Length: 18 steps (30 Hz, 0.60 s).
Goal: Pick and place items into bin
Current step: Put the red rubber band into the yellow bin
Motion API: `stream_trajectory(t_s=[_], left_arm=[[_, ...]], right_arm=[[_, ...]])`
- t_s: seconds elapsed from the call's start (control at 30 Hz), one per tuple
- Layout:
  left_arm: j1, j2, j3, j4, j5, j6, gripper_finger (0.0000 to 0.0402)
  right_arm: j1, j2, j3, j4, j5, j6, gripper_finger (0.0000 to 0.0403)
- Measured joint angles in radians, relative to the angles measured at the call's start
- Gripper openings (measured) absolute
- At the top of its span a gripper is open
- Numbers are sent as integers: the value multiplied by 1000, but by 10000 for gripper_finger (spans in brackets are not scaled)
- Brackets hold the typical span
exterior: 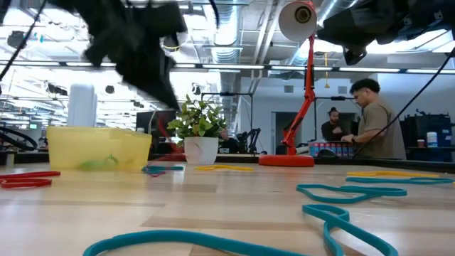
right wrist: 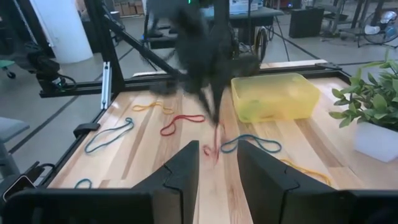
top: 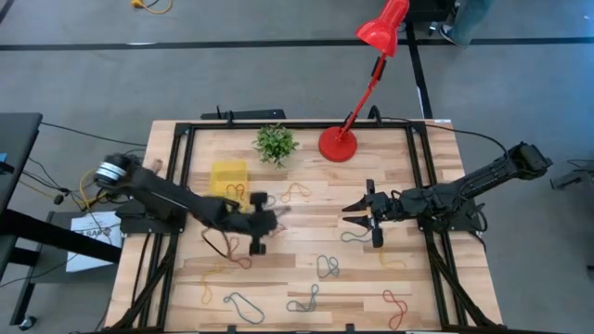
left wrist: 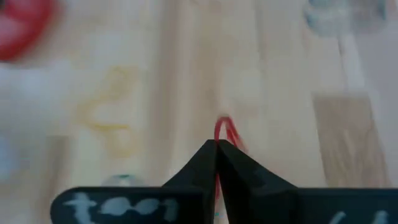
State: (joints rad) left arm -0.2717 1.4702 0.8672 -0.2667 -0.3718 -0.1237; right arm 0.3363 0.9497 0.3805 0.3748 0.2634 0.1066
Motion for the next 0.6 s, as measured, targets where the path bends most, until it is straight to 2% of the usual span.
stream_trajectory(t_s=[0.1, 0.23, 0.3, 0.47, 0.6], left_arm=[[5, -179, 1, -135, -132, -36, 1], [13, -411, 1, -351, -378, -129, 0], [34, -507, 1, -479, -442, -211, 0], [99, -678, -54, -701, -411, -418, 0], [123, -761, -202, -649, -359, -466, 0]], right_arm=[[0, 0, 0, -1, 0, 0, 103], [0, 0, 0, -2, 0, 10, 103], [0, 0, 0, -2, 0, 25, 103], [-3, 0, 0, -3, 0, 26, 103], [-5, 0, 0, -4, 0, 25, 103]])
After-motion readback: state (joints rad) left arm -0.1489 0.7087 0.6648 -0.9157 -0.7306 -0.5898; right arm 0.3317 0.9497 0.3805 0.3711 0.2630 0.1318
